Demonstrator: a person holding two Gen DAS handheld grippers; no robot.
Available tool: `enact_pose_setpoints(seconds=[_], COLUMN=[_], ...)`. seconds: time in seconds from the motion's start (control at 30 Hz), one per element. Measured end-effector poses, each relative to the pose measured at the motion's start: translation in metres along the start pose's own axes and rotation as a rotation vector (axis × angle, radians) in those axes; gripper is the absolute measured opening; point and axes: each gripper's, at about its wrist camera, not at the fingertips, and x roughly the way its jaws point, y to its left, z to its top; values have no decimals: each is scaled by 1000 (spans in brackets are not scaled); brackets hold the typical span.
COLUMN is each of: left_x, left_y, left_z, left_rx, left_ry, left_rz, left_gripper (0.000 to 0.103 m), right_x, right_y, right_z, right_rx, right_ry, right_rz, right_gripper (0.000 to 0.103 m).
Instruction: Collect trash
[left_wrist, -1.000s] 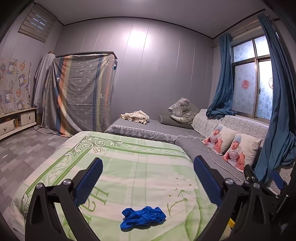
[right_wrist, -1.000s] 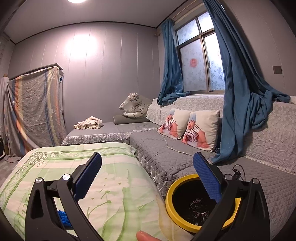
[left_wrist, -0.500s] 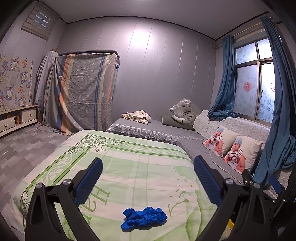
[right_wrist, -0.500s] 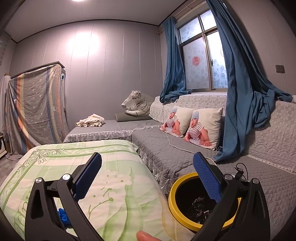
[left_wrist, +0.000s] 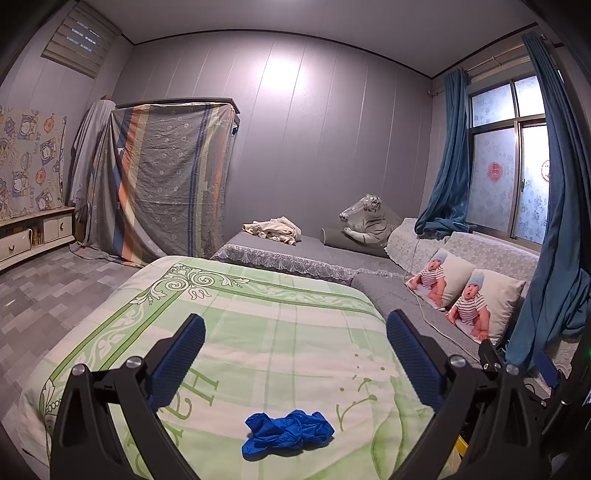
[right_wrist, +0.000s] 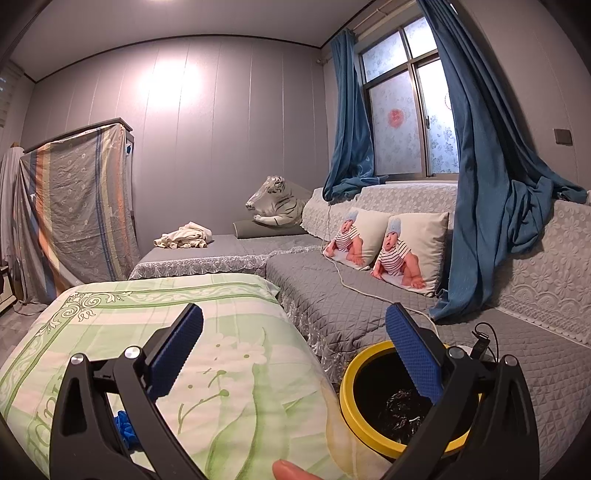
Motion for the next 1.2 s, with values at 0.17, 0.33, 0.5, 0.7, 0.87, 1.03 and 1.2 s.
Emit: enact_pose_setpoints(seconds=[0.17, 0.33, 0.5, 0.7, 0.87, 1.03, 1.2], left_x=[1, 0, 1, 4, 5, 6, 6], left_y=[0, 2, 2, 1, 0, 1, 1], left_z=[0, -1, -1, -1, -1, -2, -1], left_rx=[0, 2, -2, 1, 1, 0, 1], left_ry=[4, 7, 13, 20, 22, 27, 27], left_rz=[-1, -3, -5, -10, -12, -13, -12], left_gripper=[95, 95, 95, 95, 95, 95, 95], right_x=[1, 2, 3, 5, 7, 8, 8], right_y=[0, 1, 1, 0, 0, 0, 0], right_z=[0, 0, -1, -1, -1, -2, -2], right_rx=[-3, -3, -3, 0, -1, 1, 0], right_ry=[6, 12, 18, 26, 29, 35, 35], right_rz=[10, 12, 14, 12, 10, 12, 12], right_gripper=[95, 95, 95, 95, 95, 95, 95])
